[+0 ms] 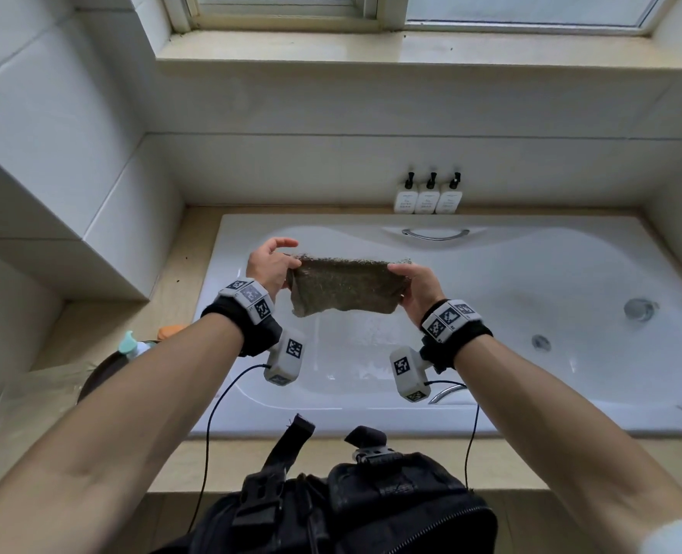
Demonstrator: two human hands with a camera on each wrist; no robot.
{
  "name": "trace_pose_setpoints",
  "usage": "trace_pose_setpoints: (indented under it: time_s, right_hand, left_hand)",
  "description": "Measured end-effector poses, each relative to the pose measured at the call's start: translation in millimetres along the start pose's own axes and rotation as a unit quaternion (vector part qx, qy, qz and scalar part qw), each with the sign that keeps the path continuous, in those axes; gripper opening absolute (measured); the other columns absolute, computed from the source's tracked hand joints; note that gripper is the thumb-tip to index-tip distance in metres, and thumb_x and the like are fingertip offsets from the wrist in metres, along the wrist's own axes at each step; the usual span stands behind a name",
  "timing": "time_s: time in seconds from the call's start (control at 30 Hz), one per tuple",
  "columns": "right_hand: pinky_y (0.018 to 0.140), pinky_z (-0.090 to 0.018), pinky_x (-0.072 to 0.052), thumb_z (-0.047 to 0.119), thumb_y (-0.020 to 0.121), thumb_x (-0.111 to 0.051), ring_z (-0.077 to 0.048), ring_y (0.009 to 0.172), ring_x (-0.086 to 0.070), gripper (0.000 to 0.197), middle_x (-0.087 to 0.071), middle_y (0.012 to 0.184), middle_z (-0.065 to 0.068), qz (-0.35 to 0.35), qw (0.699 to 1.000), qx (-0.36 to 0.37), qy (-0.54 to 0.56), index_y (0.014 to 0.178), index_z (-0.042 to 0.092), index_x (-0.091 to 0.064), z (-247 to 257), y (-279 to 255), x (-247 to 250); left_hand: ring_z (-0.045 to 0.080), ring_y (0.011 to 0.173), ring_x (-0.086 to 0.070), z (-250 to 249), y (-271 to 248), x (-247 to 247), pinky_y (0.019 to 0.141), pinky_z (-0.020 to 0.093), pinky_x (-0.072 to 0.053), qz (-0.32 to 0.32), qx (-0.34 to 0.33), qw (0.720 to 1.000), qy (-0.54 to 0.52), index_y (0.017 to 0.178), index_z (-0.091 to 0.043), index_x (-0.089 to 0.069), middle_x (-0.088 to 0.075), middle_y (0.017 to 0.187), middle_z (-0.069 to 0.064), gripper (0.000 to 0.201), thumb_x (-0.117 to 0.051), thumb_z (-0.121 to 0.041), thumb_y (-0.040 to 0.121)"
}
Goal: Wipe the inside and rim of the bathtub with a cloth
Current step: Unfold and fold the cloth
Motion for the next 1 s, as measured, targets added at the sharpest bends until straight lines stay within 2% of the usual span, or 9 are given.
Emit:
trace_pose_setpoints:
  time_s: [0.1, 0.23, 0.33, 0.43, 0.5, 0.6, 0.77, 0.9, 1.0]
  right_hand:
    - [0.067, -0.033, -0.046, 0.0, 0.08, -0.06, -0.021, 0.076, -0.053, 0.014, -0.055, 0.08, -0.006, -0.049, 0.998, 0.005, -0.045, 0.076, 0.012, -0.053, 2.0, 3.8, 2.9]
    - [0.067, -0.036, -0.045, -0.004, 0.078, -0.062, -0.021, 0.072, -0.052, 0.021, -0.053, 0.076, -0.007, -0.097, 0.99, 0.02, -0.101, 0.07, 0.012, -0.051, 10.1, 6.3, -4.3]
    - [0.068, -0.036, -0.044, -0.003, 0.08, -0.063, -0.022, 0.071, -0.052, 0.021, -0.054, 0.075, -0.007, -0.067, 0.992, 0.026, -0.105, 0.072, 0.013, -0.052, 15.5, 2.2, -21.0]
    - [0.063, -0.031, -0.047, -0.005, 0.082, -0.062, -0.021, 0.067, -0.055, 0.021, -0.057, 0.074, -0.008, -0.007, 0.994, 0.039, -0.102, 0.073, 0.012, -0.053, 22.3, -6.9, -42.3]
    - [0.062, -0.03, -0.048, -0.006, 0.082, -0.061, -0.021, 0.066, -0.056, 0.023, -0.058, 0.072, -0.008, 0.015, 0.993, 0.048, -0.104, 0.072, 0.013, -0.052, 27.5, -11.7, -53.7]
    - [0.062, -0.03, -0.049, -0.006, 0.083, -0.061, -0.021, 0.067, -0.056, 0.023, -0.058, 0.073, -0.008, 0.015, 0.992, 0.058, -0.114, 0.074, 0.012, -0.052, 33.7, -13.9, -61.6]
    - [0.065, -0.036, -0.053, -0.007, 0.081, -0.062, -0.025, 0.069, -0.059, 0.021, -0.059, 0.075, -0.011, 0.026, 0.993, 0.063, -0.1, 0.076, 0.01, -0.052, 37.2, -15.8, -63.7]
    - [0.069, -0.038, -0.054, -0.008, 0.082, -0.061, -0.025, 0.07, -0.06, 0.022, -0.059, 0.075, -0.011, 0.08, 0.992, 0.071, -0.073, 0.076, 0.01, -0.05, 40.9, -25.1, -74.6]
    - [0.067, -0.034, -0.054, -0.008, 0.083, -0.061, -0.022, 0.068, -0.061, 0.023, -0.059, 0.075, -0.009, 0.1, 0.99, 0.08, -0.063, 0.076, 0.011, -0.051, 47.4, -31.7, -75.2]
  left_hand:
    - [0.019, 0.071, -0.062, 2.3, 0.4, 8.2, 0.068, 0.036, -0.06, -0.031, -0.003, 0.998, 0.051, 0.098, -0.02, -0.073, -0.069, 0.089, 0.006, 0.04, -0.045, 0.005, 0.085]
    - [0.022, 0.082, -0.067, 6.2, -1.5, 17.3, 0.068, 0.033, -0.061, -0.06, 0.003, 0.988, 0.142, 0.083, -0.024, -0.076, -0.072, 0.091, 0.003, 0.043, -0.037, -0.006, 0.087]
    - [0.026, 0.086, -0.065, 14.0, 2.2, 25.0, 0.074, 0.038, -0.061, -0.053, 0.018, 0.98, 0.193, 0.086, -0.021, -0.077, -0.069, 0.094, 0.005, 0.041, -0.039, -0.007, 0.091]
    - [0.026, 0.082, -0.062, 24.1, 8.0, 27.8, 0.083, 0.043, -0.058, -0.012, 0.03, 0.967, 0.253, 0.1, -0.006, -0.075, -0.071, 0.099, 0.014, 0.028, -0.05, -0.008, 0.089]
    - [0.024, 0.077, -0.059, 28.2, 7.6, 25.3, 0.082, 0.04, -0.058, 0.023, 0.032, 0.956, 0.291, 0.093, -0.002, -0.073, -0.068, 0.089, 0.014, 0.018, -0.063, -0.01, 0.081]
    - [0.025, 0.077, -0.06, 28.2, 0.6, 21.5, 0.072, 0.034, -0.051, 0.06, 0.026, 0.937, 0.342, 0.082, -0.005, -0.073, -0.067, 0.08, 0.009, 0.022, -0.077, -0.025, 0.074]
    - [0.026, 0.102, -0.056, 14.7, -5.0, 9.3, 0.088, 0.034, -0.047, 0.073, -0.054, 0.9, 0.426, 0.08, -0.027, -0.063, -0.064, 0.101, 0.005, 0.021, -0.076, -0.04, 0.069]
    - [0.025, 0.093, -0.06, -3.6, -18.3, -21.7, 0.08, 0.033, -0.049, 0.141, -0.084, 0.937, 0.309, 0.1, -0.016, -0.053, -0.065, 0.101, 0.008, 0.035, -0.076, -0.018, 0.074]
    - [0.032, 0.097, -0.065, -5.6, -23.3, -40.8, 0.091, 0.046, -0.051, 0.201, -0.07, 0.951, 0.226, 0.127, -0.017, -0.04, -0.069, 0.103, 0.016, 0.068, -0.076, -0.01, 0.069]
Point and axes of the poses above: each hand's wrist, its own y-axis towards the middle knuckle, its own x-axis out of the back of the hand, z = x × y, the point moved 7 cm from there along y, towards the middle knuckle
